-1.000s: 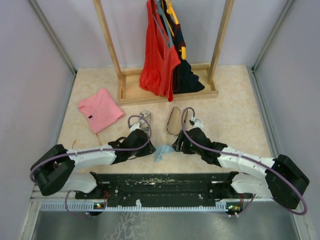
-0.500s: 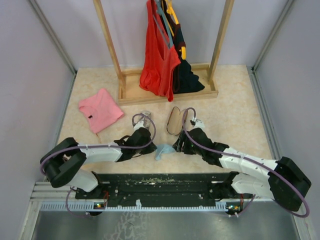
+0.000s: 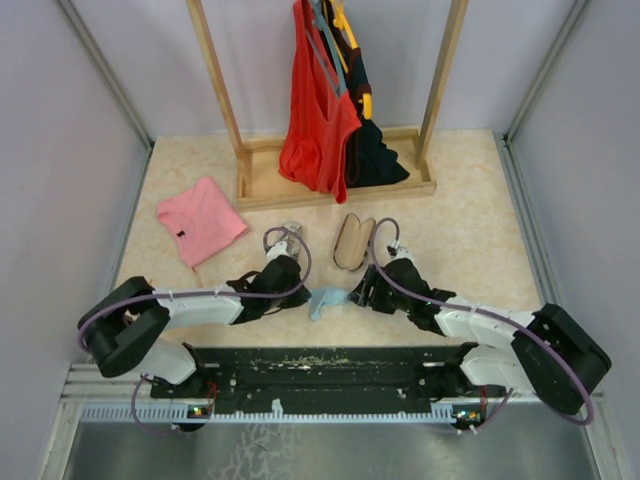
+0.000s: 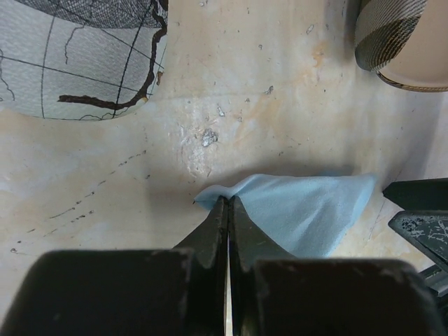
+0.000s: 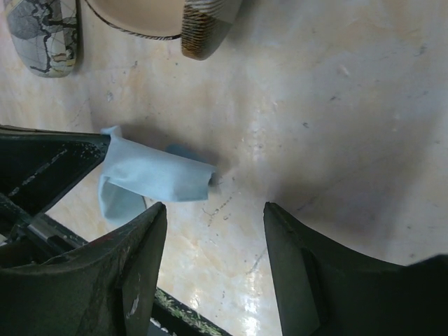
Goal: Organize the sunglasses
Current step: Adjust the glasses cleaning cloth at the center of the board.
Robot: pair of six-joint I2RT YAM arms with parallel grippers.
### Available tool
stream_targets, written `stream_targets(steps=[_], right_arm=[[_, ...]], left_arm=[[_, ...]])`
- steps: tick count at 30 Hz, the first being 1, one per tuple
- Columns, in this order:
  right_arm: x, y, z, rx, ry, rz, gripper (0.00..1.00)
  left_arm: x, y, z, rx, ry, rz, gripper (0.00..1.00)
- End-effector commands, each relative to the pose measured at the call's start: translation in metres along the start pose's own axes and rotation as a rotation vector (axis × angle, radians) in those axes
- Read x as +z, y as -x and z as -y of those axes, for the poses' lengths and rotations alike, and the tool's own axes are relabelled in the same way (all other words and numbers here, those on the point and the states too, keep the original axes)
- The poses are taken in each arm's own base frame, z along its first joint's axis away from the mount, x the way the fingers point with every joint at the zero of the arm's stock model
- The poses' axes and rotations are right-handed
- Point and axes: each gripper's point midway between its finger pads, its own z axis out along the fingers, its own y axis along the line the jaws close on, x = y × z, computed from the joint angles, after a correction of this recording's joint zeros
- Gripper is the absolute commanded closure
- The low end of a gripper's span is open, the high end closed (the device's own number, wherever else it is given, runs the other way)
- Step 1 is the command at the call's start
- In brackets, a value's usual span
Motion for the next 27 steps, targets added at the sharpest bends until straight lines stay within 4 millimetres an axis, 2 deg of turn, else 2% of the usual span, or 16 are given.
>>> stream_targets(steps=[1, 9, 14, 16, 20, 24, 27], right_arm=[[0.007, 0.012, -0.036, 0.034, 0.145, 0.012, 0.42], [0.027, 0.011, -0.036, 0.069, 0.151, 0.0, 0.46], [0.035, 0.012, -0.033, 0.072, 0.139, 0.003, 0.52], [0.036, 0.013, -0.033, 0.07, 0.139, 0.01, 0.57], [0.032, 0.017, -0.039, 0.053, 0.167, 0.025, 0.78], [0.024, 0.023, -0.046, 0.026, 0.193, 0.043, 0.99], [0.014, 0.026, -0.053, -0.004, 0.213, 0.056, 1.0]], left_arm=[[-0.002, -0.017, -0.039, 0.056, 0.126, -0.047, 1.0], [-0.003, -0.018, -0.04, 0.059, 0.124, -0.054, 1.0], [-0.004, -0.018, -0.04, 0.064, 0.12, -0.051, 1.0], [-0.005, -0.017, -0.039, 0.067, 0.116, -0.048, 1.0], [-0.007, -0.013, -0.032, 0.077, 0.084, -0.039, 1.0], [-0.012, -0.005, -0.017, 0.091, 0.017, -0.022, 1.0], [-0.019, 0.004, -0.005, 0.101, -0.026, -0.001, 1.0]])
